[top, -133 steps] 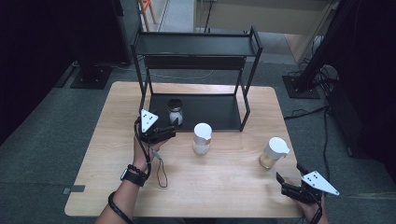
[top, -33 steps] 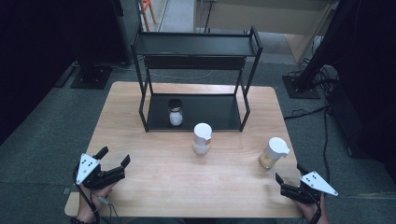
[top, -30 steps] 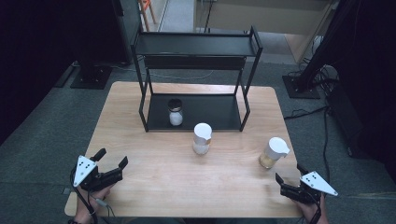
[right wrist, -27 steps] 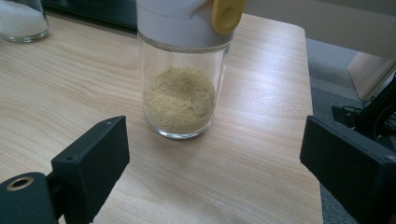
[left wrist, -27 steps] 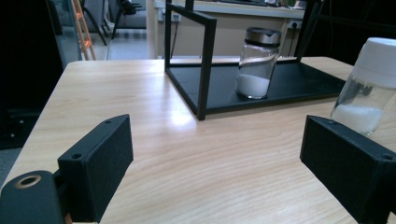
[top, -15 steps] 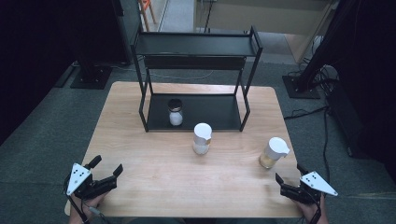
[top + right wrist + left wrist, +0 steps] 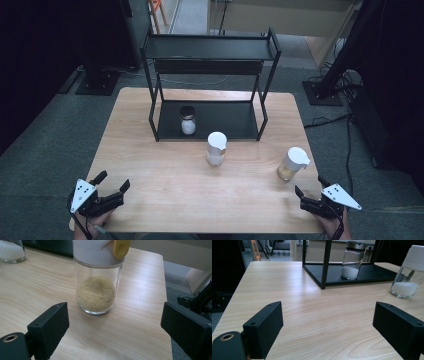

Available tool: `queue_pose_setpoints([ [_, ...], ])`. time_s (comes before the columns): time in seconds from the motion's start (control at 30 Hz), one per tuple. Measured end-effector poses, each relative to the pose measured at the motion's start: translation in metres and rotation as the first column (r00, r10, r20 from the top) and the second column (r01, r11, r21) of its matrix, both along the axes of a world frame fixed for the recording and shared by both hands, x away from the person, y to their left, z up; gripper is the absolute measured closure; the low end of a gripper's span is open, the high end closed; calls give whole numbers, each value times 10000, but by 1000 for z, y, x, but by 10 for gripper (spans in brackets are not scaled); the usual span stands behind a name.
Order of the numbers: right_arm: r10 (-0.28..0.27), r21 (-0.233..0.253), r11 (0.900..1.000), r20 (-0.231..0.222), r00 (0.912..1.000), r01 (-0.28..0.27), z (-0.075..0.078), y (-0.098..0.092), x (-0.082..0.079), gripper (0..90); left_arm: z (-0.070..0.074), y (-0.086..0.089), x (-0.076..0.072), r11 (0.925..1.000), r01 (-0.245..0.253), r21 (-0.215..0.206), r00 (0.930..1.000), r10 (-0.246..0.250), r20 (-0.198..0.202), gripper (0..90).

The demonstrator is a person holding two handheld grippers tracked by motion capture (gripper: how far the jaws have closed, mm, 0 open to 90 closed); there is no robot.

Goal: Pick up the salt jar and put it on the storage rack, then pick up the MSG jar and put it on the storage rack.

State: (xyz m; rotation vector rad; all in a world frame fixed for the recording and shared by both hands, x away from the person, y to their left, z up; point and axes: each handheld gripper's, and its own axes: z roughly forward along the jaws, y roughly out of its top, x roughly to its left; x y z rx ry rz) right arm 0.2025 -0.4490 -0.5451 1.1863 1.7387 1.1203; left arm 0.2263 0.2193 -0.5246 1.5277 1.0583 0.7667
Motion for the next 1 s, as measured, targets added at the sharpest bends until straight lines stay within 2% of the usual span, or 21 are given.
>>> queue_pose_setpoints([
  [0.3, -4, 10, 10000, -20, 10000, 4, 0, 0, 1, 73, 9, -21, 7, 9991, 429, 5, 9990, -429, 118, 98],
  [0.5, 17, 28, 10000, 0, 10000, -17, 0, 0, 0, 73, 10, -36, 12, 9970, 767, 133, 9970, -768, 99, 98],
  [1.0, 42, 52, 10000, 2, 10000, -42, 0, -1, 0, 73, 14, -58, 14, 9924, 1225, 119, 9923, -1227, 164, 98],
])
